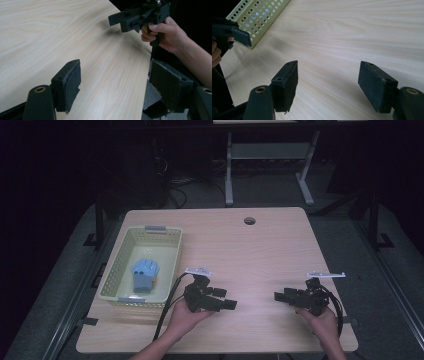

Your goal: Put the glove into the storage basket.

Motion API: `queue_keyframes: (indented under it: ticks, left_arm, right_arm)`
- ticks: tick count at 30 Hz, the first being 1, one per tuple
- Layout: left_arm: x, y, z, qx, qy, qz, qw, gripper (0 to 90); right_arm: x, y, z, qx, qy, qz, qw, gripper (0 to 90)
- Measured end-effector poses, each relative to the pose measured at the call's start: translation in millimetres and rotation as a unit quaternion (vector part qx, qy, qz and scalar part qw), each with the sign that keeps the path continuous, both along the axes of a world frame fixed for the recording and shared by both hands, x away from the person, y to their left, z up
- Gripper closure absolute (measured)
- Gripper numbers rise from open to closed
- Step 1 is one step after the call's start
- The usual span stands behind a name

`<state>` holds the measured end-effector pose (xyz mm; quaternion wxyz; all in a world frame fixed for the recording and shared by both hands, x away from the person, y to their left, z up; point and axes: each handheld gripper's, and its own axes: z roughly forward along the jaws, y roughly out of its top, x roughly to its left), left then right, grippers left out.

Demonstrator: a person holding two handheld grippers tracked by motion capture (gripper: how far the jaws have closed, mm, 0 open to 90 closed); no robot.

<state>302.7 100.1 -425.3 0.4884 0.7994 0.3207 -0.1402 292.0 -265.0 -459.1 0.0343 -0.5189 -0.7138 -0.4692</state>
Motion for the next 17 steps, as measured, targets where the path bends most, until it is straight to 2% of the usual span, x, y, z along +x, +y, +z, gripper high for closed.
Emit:
queue_keyframes:
  ticks: [9, 10, 12, 14, 15, 17]
  left_arm:
    - [-15.2, 8.4, -11.4, 0.001, -0.017, -0.002, 0.9998, 25.3]
    - [-17.1, 10.0, -13.4, -0.003, -0.016, -0.004, 0.9999, 25.3]
    - [-22.2, 13.2, -15.7, -0.002, -0.03, -0.001, 0.9996, 25.3]
    - [-26.7, 13.4, -15.5, 0.006, -0.043, -0.003, 0.999, 25.3]
    - [-28.1, 13.4, -15.2, 0.006, -0.043, -0.006, 0.9991, 25.3]
    - [-30.7, 13.7, -14.8, 0.0, -0.048, -0.011, 0.9988, 25.3]
  right_arm:
    - [-10.1, -1.2, -2.8, -0.002, -0.014, -0.003, 0.9999, 29.2]
    - [-11.3, -0.8, -3.5, -0.002, -0.018, -0.002, 0.9998, 29.2]
    - [-13.5, -0.1, -3.0, 0.009, -0.017, -0.003, 0.9998, 28.6]
    - [-16.2, 0.8, -0.6, 0.023, -0.03, -0.003, 0.9993, 28.4]
    - [-17.4, 1.7, 0.3, 0.03, -0.035, -0.002, 0.9989, 27.9]
    - [-18.6, 3.5, 1.0, 0.027, -0.045, 0.002, 0.9986, 27.2]
